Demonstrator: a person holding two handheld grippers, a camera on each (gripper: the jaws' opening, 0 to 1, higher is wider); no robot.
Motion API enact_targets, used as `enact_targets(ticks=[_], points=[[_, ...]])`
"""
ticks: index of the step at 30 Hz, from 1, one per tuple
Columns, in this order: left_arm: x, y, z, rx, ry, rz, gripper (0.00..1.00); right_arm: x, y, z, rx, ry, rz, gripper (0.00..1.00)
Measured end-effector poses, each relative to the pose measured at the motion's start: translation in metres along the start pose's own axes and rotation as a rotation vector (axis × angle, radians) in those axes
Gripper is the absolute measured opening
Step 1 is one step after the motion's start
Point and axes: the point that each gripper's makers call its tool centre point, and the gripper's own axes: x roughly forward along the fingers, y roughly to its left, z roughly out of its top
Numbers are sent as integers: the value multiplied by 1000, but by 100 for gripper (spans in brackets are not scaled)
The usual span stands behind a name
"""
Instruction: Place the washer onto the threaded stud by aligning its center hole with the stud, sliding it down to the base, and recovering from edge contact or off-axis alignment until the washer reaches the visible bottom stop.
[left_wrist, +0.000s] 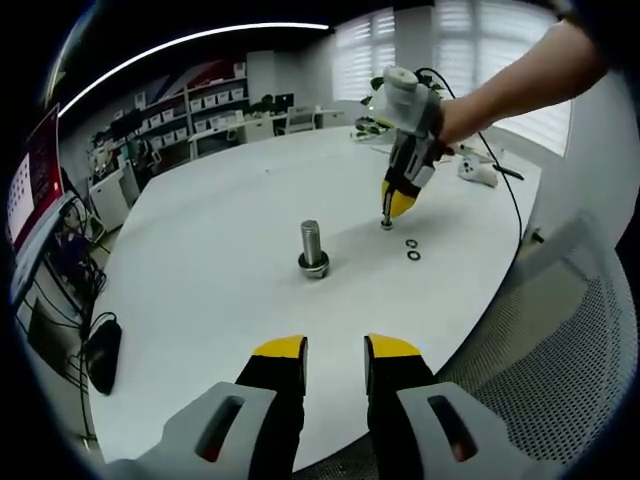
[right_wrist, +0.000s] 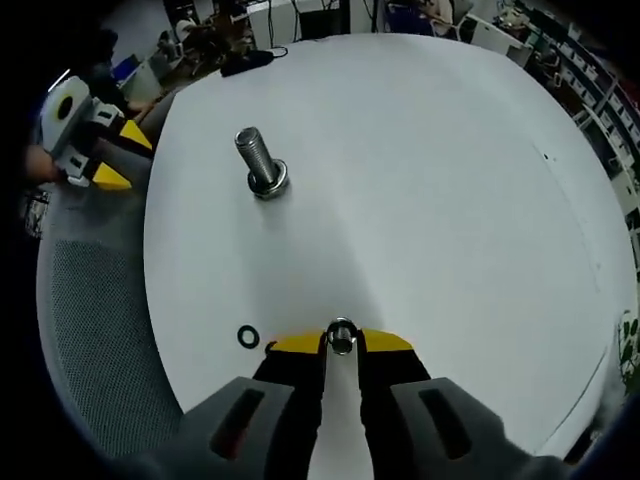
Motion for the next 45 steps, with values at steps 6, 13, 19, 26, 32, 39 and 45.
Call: enact_targets(ticks=[6,13,19,26,32,39,45], points=[[0,-1,0,-1,0,-1,20,7,-1,-6,27,15,-9,15],[0,-1,1,1,-6,-1,20,5,-3,-6,37,13,-18,16],[0,-1,2,2,-7,-3,20,3,-2,-11,47,20,-23,19],[0,-2,2,3,-7,-3,20,-3,2,-20,68,13,-33,21],[0,-1,2,4,-10,0,20,-3,7,-27,90,2,-33,21],[0,-1,1,2,-6,1,20,-2,24,-31,111,-5,-13,21],[-1,1,3,3,-13,7,20,5,41,-31,77,3,8,21]])
